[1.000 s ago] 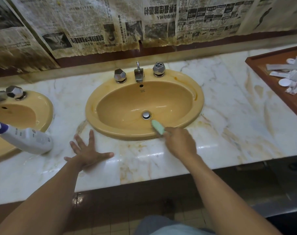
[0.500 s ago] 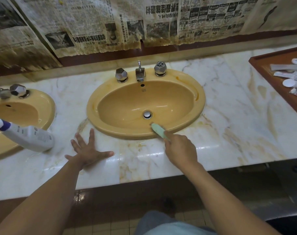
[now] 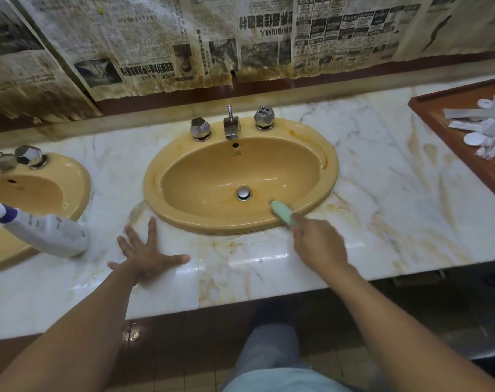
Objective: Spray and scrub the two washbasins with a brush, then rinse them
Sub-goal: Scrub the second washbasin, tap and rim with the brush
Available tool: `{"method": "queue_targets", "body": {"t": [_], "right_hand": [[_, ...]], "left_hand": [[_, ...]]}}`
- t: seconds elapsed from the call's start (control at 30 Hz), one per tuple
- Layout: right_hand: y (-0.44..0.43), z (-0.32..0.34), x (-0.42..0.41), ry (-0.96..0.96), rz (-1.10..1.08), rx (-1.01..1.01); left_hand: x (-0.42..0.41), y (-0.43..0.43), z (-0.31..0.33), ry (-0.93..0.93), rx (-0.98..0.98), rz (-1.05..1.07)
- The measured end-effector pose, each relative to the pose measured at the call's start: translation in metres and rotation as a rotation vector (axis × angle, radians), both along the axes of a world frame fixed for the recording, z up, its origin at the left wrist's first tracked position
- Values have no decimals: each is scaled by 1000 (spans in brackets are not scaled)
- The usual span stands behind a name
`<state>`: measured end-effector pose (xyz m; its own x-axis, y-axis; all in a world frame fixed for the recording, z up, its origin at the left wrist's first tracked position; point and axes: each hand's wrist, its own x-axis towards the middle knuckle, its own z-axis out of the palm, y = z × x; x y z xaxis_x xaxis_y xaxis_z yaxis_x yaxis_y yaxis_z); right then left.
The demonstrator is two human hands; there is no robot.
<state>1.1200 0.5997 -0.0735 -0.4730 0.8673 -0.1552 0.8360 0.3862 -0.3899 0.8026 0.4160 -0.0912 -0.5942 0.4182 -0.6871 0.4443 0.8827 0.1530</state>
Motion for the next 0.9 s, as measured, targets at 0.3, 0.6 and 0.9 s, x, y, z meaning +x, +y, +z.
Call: {"method": "queue_targets", "body": {"t": [0.3, 0.6, 0.9], "right_hand": [[39, 0, 30, 138, -311, -63], [-2, -10, 42, 644, -714, -649], [107, -25, 34, 712, -950, -533]], "left_hand": [[5, -4, -4, 50, 118, 76], [-18, 33, 5, 98, 129, 91], [-1, 39, -1, 35, 29, 62]]}}
